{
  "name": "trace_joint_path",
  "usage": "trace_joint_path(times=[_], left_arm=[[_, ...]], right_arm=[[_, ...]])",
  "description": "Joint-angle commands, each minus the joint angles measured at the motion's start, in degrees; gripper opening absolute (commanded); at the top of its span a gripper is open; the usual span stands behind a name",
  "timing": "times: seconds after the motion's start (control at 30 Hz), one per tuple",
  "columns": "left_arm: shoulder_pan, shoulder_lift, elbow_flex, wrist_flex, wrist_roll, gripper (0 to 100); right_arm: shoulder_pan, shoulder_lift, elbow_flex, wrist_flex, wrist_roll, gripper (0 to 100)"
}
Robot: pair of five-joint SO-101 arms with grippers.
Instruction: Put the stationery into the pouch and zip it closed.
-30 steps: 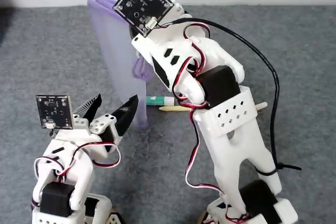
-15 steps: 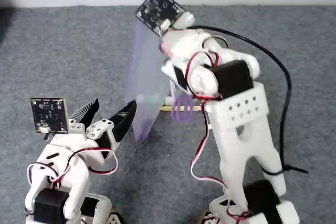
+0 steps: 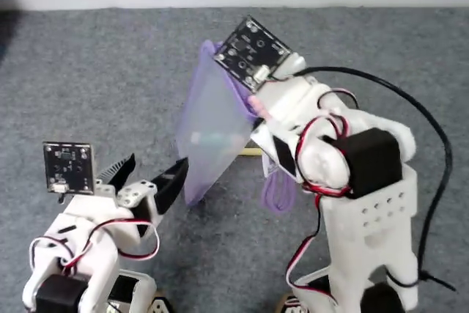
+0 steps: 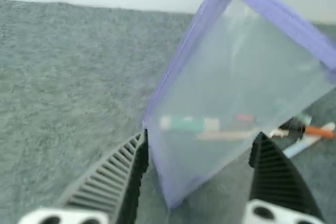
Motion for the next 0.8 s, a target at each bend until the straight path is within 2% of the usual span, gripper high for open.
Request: trace_joint_path(times=[0.0, 0.07, 0.17, 0.3, 0.47, 0.77], left_arm=[[0.4, -0.2, -4.4, 3.8, -3.3, 30], [2.1, -0.2, -4.3, 5.7, -4.5, 30], [8.5, -0.2, -3.8, 7.6, -4.7, 30], [16.1, 0.0, 0.0, 5.0, -0.6, 30], [16.3, 0.0, 9.5, -4.1, -2.0, 30], [15.6, 0.2, 26.6, -18.8, -4.2, 30]], right_arm=[[2.6, -4.4, 6.4, 2.4, 0.7, 0.8], [2.5, -6.6, 10.9, 2.2, 0.4, 0.8], [0.0, -9.5, 14.9, 1.9, 0.1, 0.8], [-5.8, -11.6, 16.0, 1.9, -6.0, 0.8], [-10.9, -12.5, 16.0, 1.9, -11.6, 0.8], [-11.1, -14.4, 15.8, 2.1, -14.0, 0.8]])
